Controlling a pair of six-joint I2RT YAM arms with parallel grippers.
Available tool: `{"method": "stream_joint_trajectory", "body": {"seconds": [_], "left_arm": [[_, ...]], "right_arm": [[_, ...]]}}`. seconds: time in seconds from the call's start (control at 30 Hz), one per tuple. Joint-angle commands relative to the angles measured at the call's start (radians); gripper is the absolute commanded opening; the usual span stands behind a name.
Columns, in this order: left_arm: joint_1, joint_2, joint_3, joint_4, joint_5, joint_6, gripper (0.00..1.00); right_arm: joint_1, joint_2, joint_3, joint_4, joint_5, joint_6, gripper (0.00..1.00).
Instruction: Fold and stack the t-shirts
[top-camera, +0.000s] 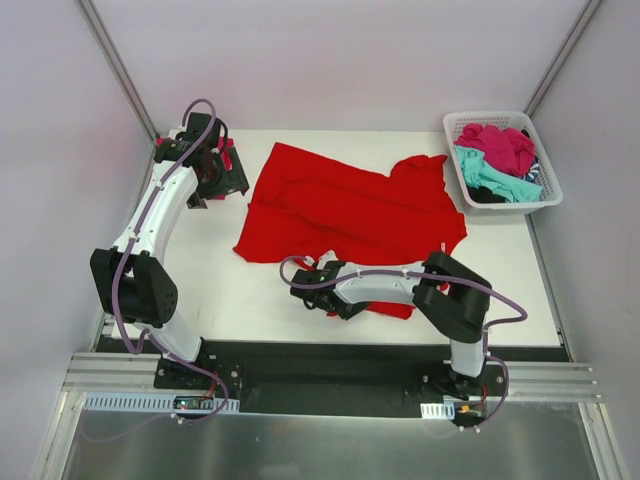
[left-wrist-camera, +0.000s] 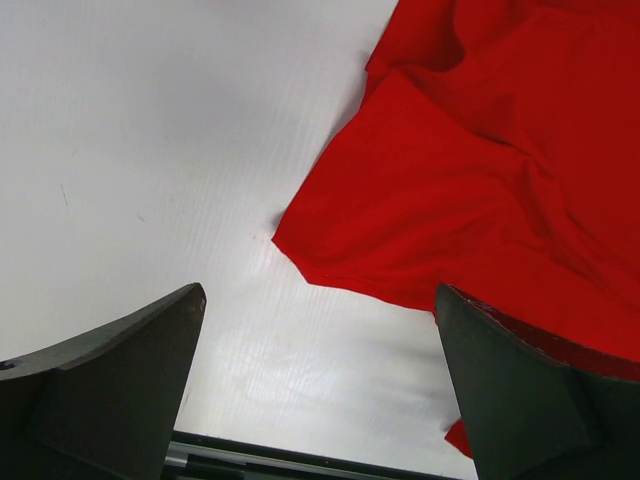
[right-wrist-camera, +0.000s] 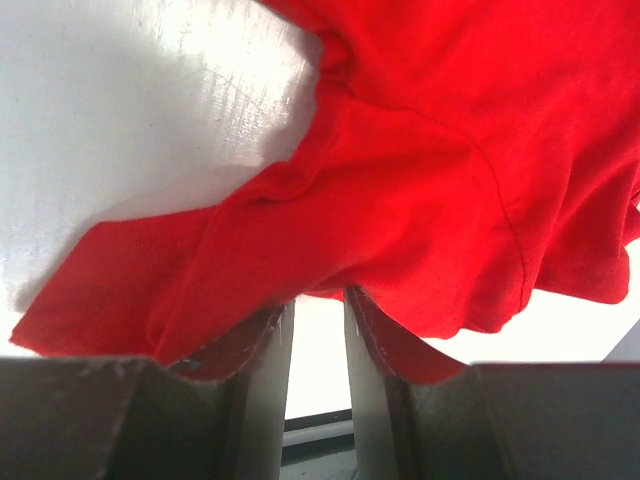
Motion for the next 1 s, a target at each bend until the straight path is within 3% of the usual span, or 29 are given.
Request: {"method": "stream_joint_trajectory", "body": {"seconds": [0.0,0.13,0.23,0.27,0.3,0.53,0.73,0.97], "left_arm": [[0.014,-0.045,-0.014,-0.021,-0.006,0.02,0.99],[0.015,-0.042,-0.016,-0.019,-0.008,0.026,0.99],[0.015,-0.041,-0.011,-0.022,-0.005,0.027,0.99],[0.015,-0.039,-0.01,-0.022,-0.005,0.027,0.99],[0.015,-0.039,-0.011,-0.022,-0.005,0.027,0.99],[0.015,-0.033,-0.011,-0.027,0.005,0.027,0.99],[0.015,-0.031,-0.019,-0.025,0.017,0.023,0.99],[0.015,-0.031,-0.014,-0.025,0.029,0.023,0.99]], "right_arm": [[0.006,0.029,0.01,0.005,0.023,-0.02,0.29],[-0.007,0.045,0.005,0.017,0.036,-0.042,0.27],[-0.02,0.054,0.007,0.022,0.039,-0.057,0.16],[-0.025,0.057,0.008,0.025,0.043,-0.059,0.04],[-0.028,0.057,0.01,0.024,0.043,-0.062,0.01],[-0.025,-0.055,0.033,-0.037,0.014,-0.07,0.01],[-0.008,-0.234,0.068,-0.127,-0.101,-0.091,0.01],[-0.011,-0.322,0.077,-0.176,-0.251,-0.158,0.01]]}}
